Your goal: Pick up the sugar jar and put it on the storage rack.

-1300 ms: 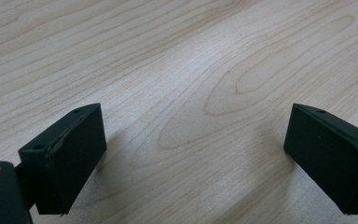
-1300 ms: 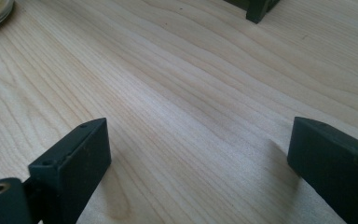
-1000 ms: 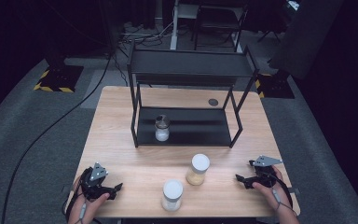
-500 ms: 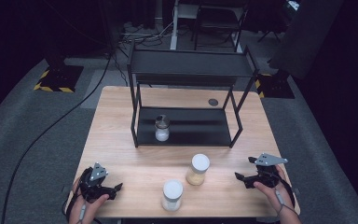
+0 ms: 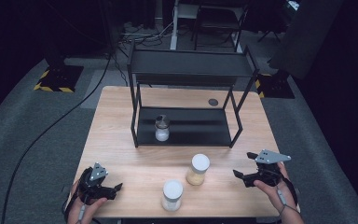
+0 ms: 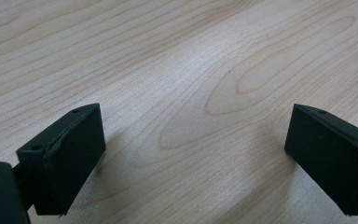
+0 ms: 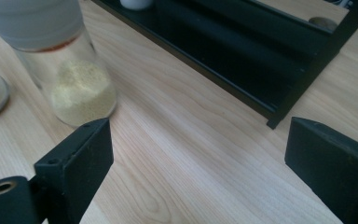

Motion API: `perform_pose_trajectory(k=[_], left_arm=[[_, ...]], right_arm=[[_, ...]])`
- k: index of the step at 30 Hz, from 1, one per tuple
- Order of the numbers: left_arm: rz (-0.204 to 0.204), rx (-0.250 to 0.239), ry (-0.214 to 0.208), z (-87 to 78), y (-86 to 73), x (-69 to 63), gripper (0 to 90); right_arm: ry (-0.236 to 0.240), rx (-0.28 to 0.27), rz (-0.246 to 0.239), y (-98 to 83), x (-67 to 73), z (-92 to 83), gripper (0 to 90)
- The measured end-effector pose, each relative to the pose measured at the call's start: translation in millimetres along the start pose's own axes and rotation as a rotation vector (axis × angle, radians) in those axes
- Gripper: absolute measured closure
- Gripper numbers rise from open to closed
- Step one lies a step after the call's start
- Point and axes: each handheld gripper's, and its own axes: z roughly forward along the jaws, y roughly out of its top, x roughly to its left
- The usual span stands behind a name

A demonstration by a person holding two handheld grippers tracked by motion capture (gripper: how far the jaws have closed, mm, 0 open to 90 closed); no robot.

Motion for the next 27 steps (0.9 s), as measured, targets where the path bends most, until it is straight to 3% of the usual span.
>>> perform_pose_trajectory(k=[15, 27], left_arm=[[-0.003, -0.002, 0.0, 0.0, -0.2, 0.3, 4.4], [-0.023, -0.012, -0.019, -0.8, -2.0, 5.7, 4.4]], right_arm=[[0.091, -0.062, 0.047, 26.5, 4.2, -13.3, 7.8], [0.167, -0.075, -0.002, 55.1, 17.4, -10.8, 7.8]])
